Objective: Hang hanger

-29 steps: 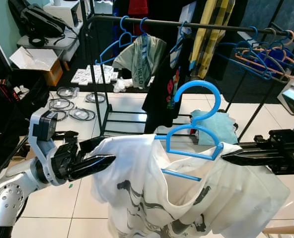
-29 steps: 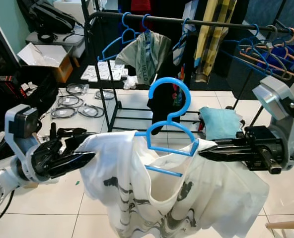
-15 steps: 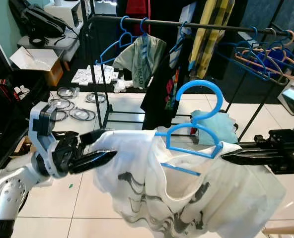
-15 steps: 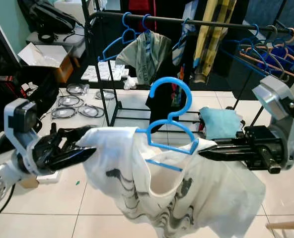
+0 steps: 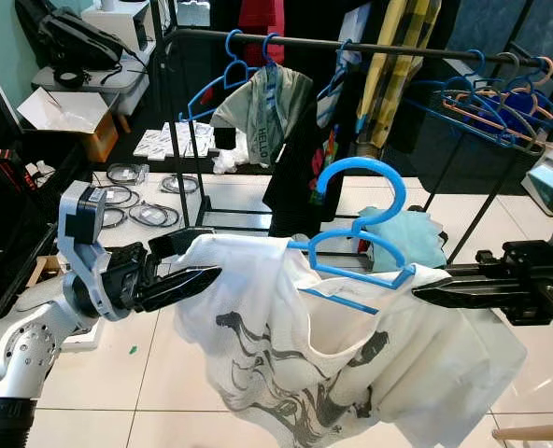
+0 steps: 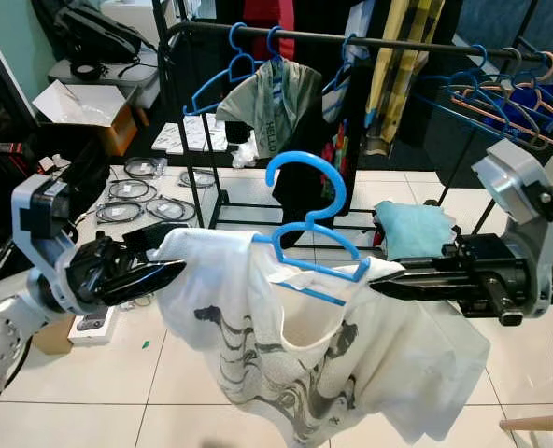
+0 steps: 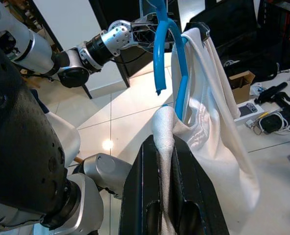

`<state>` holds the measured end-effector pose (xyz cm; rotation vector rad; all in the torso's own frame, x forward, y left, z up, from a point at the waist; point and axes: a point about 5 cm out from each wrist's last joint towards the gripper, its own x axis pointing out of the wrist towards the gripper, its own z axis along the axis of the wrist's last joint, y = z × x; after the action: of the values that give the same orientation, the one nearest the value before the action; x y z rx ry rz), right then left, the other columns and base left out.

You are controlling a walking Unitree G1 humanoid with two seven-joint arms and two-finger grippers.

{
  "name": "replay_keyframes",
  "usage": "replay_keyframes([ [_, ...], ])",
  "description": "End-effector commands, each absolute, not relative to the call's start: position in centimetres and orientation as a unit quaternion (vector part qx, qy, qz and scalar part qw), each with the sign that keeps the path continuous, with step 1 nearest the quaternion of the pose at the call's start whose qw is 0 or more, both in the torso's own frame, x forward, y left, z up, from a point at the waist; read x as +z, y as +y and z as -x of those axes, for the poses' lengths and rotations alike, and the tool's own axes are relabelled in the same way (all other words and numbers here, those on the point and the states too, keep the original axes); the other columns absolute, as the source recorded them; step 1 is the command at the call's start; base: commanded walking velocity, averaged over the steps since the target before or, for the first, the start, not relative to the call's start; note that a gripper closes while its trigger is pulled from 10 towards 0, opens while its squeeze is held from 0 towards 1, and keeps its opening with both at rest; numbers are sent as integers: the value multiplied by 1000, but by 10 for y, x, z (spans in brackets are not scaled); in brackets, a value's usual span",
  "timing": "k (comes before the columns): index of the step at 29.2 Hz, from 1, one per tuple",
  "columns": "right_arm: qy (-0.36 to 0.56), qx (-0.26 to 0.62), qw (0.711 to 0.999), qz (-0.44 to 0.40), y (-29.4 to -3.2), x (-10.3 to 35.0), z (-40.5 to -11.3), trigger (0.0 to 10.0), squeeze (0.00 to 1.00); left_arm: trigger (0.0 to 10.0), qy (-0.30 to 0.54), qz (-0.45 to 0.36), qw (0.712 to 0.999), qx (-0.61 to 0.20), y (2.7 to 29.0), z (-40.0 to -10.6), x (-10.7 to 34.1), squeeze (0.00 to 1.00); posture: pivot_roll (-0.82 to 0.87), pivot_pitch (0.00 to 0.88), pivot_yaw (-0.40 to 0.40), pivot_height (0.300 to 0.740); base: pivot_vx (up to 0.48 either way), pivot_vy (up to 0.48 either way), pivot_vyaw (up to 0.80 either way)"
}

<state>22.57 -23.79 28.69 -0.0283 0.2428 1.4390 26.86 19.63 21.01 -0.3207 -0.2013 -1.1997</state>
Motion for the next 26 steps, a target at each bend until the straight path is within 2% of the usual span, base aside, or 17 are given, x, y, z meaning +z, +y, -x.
replay_keyframes([
  [1,87,653,752,15,-249,298,-223,0,0,10000,-80,154,867,-468,229,-271,198,0,-79,74,-32,740,0,0,0],
  [4,87,653,752,15,-249,298,-223,0,0,10000,-80,154,867,-468,229,-271,198,0,-79,74,-32,740,0,0,0],
  [6,84,656,750,12,-246,297,-224,0,0,10000,-84,141,845,-509,209,-267,204,0,-75,74,-29,740,0,0,0],
  [8,82,657,749,11,-244,296,-224,0,0,10000,-86,133,838,-523,200,-265,206,0,-75,74,-29,740,0,0,0],
  [15,79,660,747,8,-242,295,-225,0,0,10000,-87,124,835,-529,190,-266,207,0,-75,73,-26,740,0,0,0],
  [20,53,684,727,-7,-221,289,-233,0,0,10000,-119,88,849,-507,160,-278,214,0,-72,70,-26,740,0,0,0],
  [26,49,691,722,-10,-217,289,-234,0,0,10000,-115,79,841,-522,158,-274,216,0,-71,70,-27,740,0,0,0],
])
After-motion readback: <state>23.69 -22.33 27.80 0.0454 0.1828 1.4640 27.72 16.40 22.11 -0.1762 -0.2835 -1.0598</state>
